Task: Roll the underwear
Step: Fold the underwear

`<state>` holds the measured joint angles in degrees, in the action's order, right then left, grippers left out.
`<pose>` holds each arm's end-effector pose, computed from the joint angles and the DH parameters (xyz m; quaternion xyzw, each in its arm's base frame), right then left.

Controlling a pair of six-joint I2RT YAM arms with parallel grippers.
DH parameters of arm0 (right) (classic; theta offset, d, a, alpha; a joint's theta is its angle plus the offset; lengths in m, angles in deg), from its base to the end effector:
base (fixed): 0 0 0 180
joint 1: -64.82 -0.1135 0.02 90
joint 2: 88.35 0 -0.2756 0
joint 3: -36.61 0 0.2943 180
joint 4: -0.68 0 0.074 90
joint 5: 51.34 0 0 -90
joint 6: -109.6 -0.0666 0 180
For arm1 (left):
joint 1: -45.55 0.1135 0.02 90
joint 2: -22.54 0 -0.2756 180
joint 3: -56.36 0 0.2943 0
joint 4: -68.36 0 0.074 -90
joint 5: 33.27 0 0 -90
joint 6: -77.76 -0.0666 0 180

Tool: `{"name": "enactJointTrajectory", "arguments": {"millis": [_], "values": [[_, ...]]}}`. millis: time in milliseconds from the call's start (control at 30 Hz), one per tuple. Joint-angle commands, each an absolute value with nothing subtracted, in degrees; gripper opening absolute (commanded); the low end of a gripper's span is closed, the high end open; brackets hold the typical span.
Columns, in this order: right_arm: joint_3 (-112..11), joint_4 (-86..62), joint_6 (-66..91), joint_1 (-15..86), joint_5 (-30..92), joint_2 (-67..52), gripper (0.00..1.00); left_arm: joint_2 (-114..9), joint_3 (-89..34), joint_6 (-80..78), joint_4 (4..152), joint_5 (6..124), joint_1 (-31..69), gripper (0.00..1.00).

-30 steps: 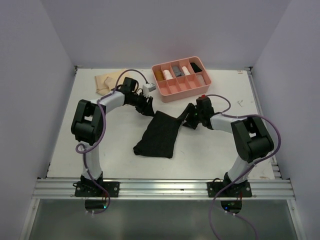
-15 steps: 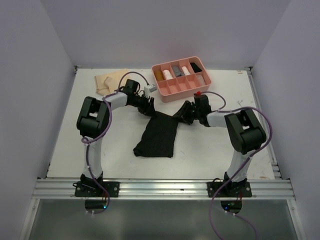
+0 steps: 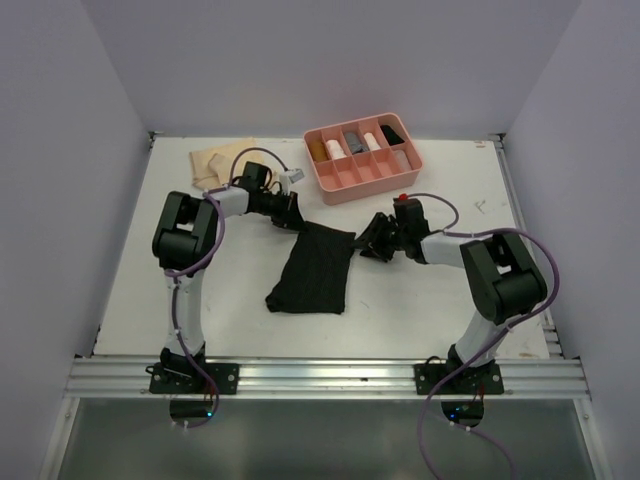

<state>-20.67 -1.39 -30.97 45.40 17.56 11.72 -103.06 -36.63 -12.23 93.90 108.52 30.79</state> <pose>0.3510 0.1492 0.0889 0.1761 0.8933 0.3549 0.2121 0.4597 -0.1752 0.0811 0.2299 0.8425 -0.4482 0.1908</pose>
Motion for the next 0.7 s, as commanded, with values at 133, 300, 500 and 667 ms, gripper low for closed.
{"name": "enactJointTrajectory", "arguments": {"millis": [133,300,500,667], "values": [[-21.82,-3.44,-33.66,45.84,18.89,10.70,0.47,-104.64,-37.49,-11.97,94.44,109.73,31.67,0.09],[-23.49,0.33,-35.94,45.84,17.58,13.25,0.41,-105.34,-37.58,-13.64,95.59,109.73,31.67,0.13],[-24.98,2.28,-37.88,45.84,17.13,13.52,0.36,-105.43,-37.67,-13.82,96.12,109.91,31.67,0.14],[-25.69,3.24,-39.20,45.84,16.34,13.96,0.37,-105.69,-38.19,-14.17,96.82,109.91,31.67,0.15]]}}
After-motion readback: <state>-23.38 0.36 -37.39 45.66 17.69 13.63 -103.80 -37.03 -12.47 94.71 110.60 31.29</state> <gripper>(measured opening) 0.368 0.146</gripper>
